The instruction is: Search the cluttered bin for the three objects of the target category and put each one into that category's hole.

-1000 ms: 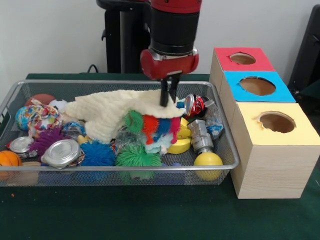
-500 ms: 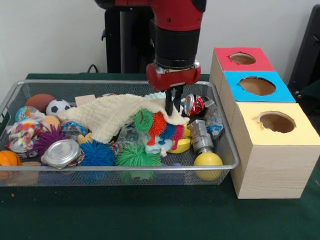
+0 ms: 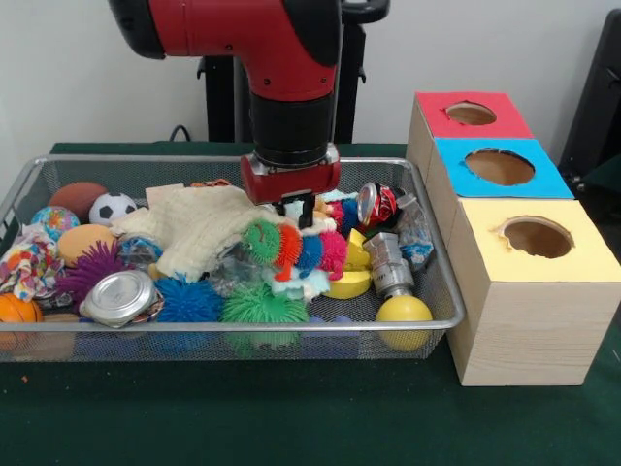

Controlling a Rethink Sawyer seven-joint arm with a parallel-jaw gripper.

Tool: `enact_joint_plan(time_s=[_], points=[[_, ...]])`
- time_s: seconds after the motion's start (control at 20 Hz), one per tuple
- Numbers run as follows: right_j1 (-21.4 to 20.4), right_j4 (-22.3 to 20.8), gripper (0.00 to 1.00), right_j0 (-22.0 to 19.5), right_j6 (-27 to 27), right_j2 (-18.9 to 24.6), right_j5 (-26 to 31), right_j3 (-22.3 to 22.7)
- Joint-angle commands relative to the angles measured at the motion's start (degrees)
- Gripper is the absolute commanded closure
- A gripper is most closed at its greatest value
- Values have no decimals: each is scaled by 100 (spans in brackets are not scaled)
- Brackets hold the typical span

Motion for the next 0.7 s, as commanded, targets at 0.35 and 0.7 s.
enact_joint_plan(time_s=[0.35, 0.7], points=[[580, -32, 0, -47, 429, -246, 404, -484], [580, 73, 0, 4, 441, -246, 600, -536]])
